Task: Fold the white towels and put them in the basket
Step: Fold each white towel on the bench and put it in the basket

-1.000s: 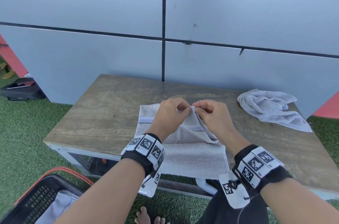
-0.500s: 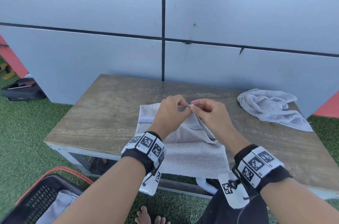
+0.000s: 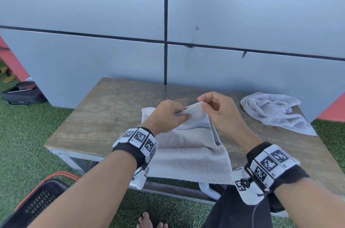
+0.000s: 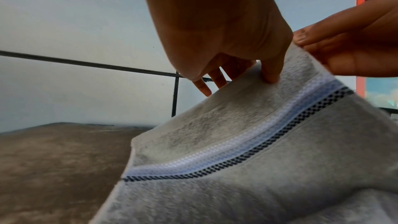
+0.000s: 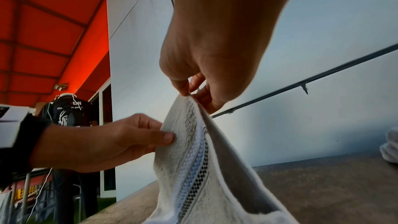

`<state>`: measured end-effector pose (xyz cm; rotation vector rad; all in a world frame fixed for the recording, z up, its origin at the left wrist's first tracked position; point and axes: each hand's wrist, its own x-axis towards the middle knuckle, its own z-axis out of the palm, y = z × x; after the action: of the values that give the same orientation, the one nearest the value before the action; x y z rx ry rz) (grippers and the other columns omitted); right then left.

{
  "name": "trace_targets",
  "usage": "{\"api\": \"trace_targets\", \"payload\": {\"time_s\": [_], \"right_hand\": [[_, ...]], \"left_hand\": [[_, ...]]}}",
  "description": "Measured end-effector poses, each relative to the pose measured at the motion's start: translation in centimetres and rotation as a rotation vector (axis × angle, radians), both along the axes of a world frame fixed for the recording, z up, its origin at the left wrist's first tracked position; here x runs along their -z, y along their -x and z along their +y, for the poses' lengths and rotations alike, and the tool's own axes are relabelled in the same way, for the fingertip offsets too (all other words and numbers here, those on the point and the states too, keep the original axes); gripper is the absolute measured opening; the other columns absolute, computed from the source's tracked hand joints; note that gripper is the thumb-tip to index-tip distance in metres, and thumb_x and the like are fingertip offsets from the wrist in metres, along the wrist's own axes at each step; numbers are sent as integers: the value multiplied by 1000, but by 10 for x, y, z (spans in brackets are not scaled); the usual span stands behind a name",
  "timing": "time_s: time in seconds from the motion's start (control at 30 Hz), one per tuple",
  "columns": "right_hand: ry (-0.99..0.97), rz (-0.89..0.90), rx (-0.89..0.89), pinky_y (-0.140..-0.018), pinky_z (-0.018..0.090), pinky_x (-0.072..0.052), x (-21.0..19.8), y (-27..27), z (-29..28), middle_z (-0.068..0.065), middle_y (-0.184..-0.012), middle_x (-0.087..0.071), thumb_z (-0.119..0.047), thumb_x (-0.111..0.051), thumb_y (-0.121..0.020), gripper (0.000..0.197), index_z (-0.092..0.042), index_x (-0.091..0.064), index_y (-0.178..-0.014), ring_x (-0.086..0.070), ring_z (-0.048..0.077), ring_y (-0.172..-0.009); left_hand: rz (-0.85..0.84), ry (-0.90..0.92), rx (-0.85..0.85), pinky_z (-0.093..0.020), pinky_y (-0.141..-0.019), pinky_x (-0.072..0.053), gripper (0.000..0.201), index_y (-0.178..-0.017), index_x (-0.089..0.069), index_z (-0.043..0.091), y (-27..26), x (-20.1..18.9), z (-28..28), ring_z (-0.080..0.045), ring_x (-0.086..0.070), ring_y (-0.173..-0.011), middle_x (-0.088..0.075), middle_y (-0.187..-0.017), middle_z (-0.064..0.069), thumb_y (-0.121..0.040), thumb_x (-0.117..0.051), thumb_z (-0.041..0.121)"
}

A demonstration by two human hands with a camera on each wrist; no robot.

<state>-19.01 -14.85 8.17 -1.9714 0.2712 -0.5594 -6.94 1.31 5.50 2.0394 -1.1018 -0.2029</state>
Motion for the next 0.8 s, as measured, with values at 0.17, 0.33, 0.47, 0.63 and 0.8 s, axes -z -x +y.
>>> {"api": "trace_targets", "payload": {"time_s": [0.17, 0.33, 0.47, 0.63, 0.8], "right_hand": [[-7, -93, 104, -72, 13, -50, -12, -1, -20, -3, -88, -72, -5, -64, -92, 15, -18, -71, -95, -65, 2, -76], [-44, -112, 219, -78, 18, -53, -11, -7, -37, 0, -92, -73, -9, -65, -93, 12, -18, -71, -97, -65, 4, -78], [-44, -101, 309, -76, 18, -52, -6, -13, -45, -3, -87, -71, -10, -63, -93, 11, -17, -70, -98, -64, 5, -76], [-8, -23, 382, -70, 14, -47, 1, -20, -48, -2, -90, -69, -11, -59, -95, 12, -15, -68, -101, -62, 10, -80], [44, 57, 394, -74, 20, -45, 11, -27, -48, 5, -96, -69, -10, -56, -96, 17, -9, -69, -107, -61, 14, -83]], "left_hand": [[52, -129, -42, -28, -52, -40, 30, -62, -67, 18, -28, -10, 34, -13, -44, -51, -64, -68, -11, -88, -72, 34], [-5, -202, -103, -41, -69, -53, 12, -75, -75, 26, -51, -13, 65, -30, -65, -73, -72, -77, -7, -86, -74, 30], [-19, -218, -133, -35, -70, -51, 13, -75, -74, 33, -64, -12, 88, -19, -65, -68, -70, -70, 4, -87, -74, 29], [-9, -204, -146, -33, -58, -40, 30, -61, -66, 30, -73, -6, 108, -14, -47, -54, -56, -58, -7, -91, -68, 32], [-59, -205, -120, -26, -57, -35, 49, -54, -60, 45, -68, -10, 112, -11, -38, -51, -45, -51, 8, -96, -62, 21]]}}
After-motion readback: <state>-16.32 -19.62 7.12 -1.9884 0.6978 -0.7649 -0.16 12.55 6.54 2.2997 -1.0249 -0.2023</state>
